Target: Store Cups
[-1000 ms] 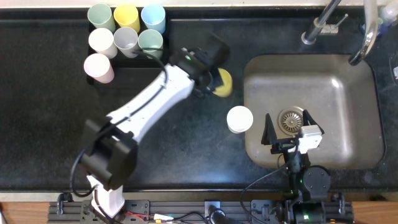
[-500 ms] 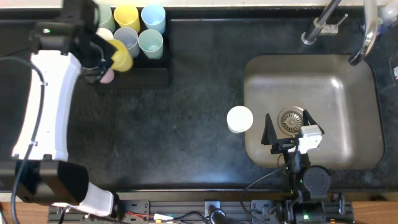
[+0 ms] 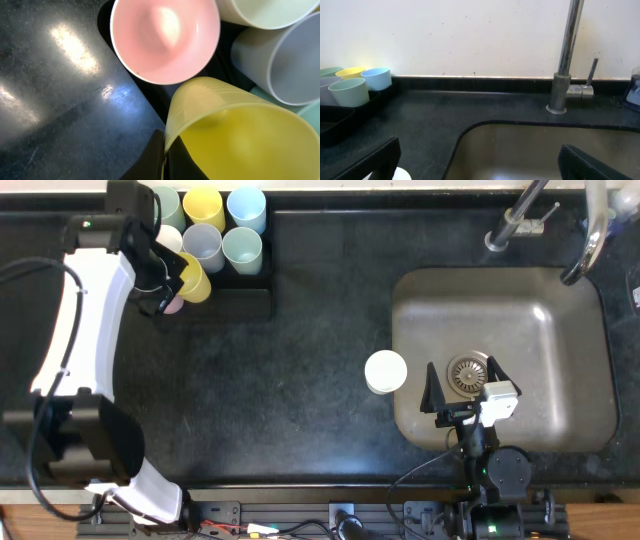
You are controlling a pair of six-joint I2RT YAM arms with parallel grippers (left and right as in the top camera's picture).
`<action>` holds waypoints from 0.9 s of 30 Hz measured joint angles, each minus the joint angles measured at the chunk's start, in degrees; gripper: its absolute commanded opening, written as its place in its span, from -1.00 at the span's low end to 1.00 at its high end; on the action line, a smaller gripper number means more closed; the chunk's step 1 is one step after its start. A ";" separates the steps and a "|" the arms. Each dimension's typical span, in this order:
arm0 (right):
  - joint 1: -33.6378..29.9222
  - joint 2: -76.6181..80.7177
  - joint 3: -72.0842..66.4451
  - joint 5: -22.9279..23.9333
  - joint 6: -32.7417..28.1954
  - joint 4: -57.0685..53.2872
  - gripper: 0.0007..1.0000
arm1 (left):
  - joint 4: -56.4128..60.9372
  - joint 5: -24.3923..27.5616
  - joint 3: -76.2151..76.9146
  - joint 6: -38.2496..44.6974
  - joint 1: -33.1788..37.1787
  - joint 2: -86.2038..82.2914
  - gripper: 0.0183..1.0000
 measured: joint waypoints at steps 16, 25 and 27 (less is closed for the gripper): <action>0.00 0.00 0.00 0.00 -0.04 -0.02 0.99 | 3.02 -0.28 0.00 0.00 -2.08 6.95 -0.96; 0.00 0.00 0.00 0.00 -0.04 0.00 1.00 | 3.10 -1.11 0.00 0.00 -2.38 9.33 -0.96; 0.00 0.00 0.00 0.00 -0.04 0.00 0.99 | 2.97 -1.66 0.00 0.00 -2.38 9.42 -0.96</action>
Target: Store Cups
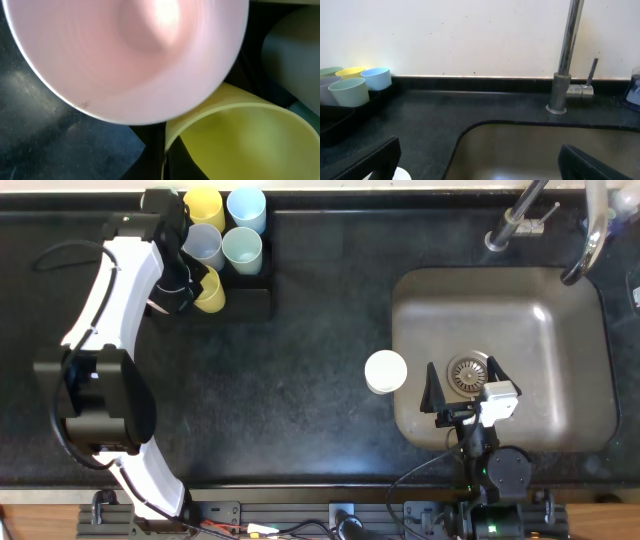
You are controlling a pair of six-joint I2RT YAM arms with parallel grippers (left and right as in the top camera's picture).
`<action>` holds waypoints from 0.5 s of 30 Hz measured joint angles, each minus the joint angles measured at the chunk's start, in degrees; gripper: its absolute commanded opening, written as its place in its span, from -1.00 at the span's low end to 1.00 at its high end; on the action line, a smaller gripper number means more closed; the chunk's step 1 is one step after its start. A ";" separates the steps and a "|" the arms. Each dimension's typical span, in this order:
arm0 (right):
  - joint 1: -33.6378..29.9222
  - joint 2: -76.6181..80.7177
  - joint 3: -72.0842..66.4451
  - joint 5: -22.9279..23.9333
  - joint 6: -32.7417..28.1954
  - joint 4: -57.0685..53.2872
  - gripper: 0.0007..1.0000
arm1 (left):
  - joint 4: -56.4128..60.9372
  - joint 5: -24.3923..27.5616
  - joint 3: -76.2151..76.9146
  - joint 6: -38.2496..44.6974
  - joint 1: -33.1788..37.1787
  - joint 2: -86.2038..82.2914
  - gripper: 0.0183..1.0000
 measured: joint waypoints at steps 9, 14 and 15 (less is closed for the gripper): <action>0.00 0.00 0.00 0.00 0.02 0.00 1.00 | -0.04 -1.31 0.00 0.04 0.00 0.02 0.75; 0.00 0.00 0.00 0.00 0.00 0.00 0.99 | -0.02 -1.42 0.00 -0.09 0.00 0.02 1.00; 0.00 0.00 0.00 0.02 0.00 0.00 0.99 | -0.02 -1.42 0.00 -0.15 0.00 0.02 1.00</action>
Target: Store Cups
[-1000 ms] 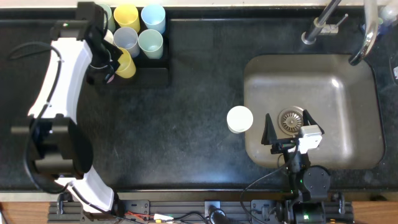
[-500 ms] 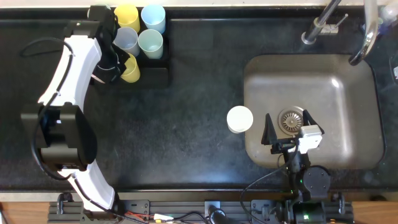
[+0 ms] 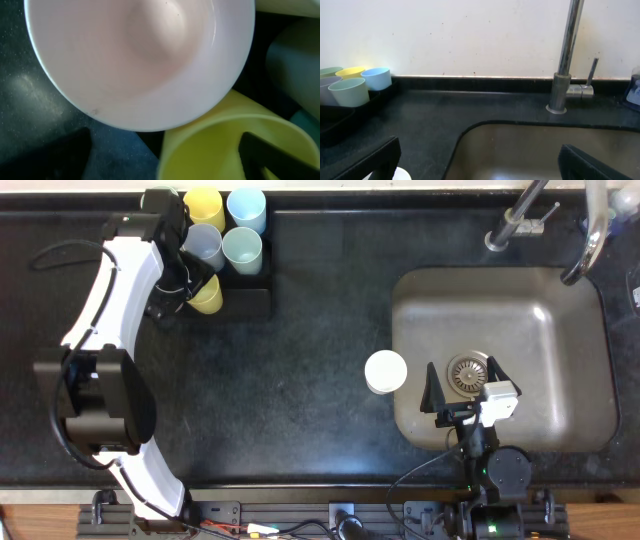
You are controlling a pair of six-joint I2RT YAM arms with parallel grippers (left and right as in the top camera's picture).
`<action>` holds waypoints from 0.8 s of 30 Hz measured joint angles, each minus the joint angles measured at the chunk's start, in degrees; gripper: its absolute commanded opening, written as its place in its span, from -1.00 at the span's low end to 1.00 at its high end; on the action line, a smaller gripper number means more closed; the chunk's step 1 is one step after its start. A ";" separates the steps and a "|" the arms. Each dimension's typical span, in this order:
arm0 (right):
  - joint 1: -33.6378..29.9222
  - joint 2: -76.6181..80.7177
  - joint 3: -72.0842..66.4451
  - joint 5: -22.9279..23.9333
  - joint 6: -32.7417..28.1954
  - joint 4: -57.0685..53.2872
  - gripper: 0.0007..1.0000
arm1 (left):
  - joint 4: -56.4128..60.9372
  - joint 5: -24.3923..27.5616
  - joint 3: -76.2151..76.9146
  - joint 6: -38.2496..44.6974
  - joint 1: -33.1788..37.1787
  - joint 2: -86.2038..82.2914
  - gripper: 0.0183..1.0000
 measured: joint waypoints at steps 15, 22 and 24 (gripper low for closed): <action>0.00 0.02 0.00 -0.04 0.02 -0.04 1.00 | -16.48 -1.01 -2.47 0.52 -1.31 -30.25 1.00; 0.00 -0.09 0.00 0.00 0.00 -0.15 1.00 | 0.31 -2.97 -42.51 15.39 -4.46 -77.09 1.00; 0.00 0.00 0.00 -0.02 0.00 0.02 1.00 | 20.65 -1.46 -57.70 24.37 -4.42 -86.47 1.00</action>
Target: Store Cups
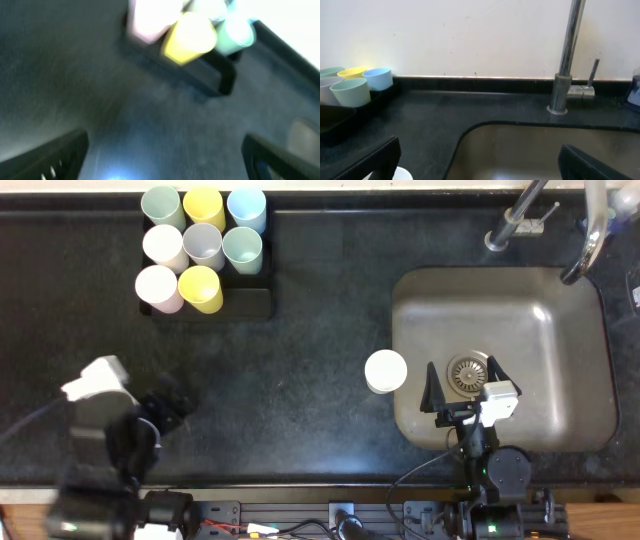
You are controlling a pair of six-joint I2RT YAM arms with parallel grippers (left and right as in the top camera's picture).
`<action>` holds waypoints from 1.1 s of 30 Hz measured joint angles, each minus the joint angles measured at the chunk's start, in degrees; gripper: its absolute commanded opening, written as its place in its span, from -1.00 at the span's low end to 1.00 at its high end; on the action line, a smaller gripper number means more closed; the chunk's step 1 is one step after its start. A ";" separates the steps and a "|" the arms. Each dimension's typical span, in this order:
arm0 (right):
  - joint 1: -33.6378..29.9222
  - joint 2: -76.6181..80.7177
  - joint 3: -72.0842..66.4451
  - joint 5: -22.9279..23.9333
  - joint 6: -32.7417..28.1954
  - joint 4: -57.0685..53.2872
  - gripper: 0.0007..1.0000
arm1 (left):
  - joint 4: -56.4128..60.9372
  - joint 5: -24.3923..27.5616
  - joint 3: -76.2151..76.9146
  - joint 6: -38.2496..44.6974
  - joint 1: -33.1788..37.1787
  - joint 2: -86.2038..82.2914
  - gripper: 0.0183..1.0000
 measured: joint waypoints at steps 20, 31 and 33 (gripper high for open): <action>0.00 0.00 0.00 -0.02 0.00 -0.04 1.00 | 41.72 11.39 -38.71 35.89 0.02 -27.34 1.00; 0.00 0.00 0.00 -0.02 0.04 -0.04 1.00 | 41.70 11.39 -38.71 36.11 0.02 -27.41 1.00; 0.00 0.00 0.00 -0.02 0.00 -0.02 1.00 | 41.70 11.37 -38.71 36.11 0.02 -27.41 1.00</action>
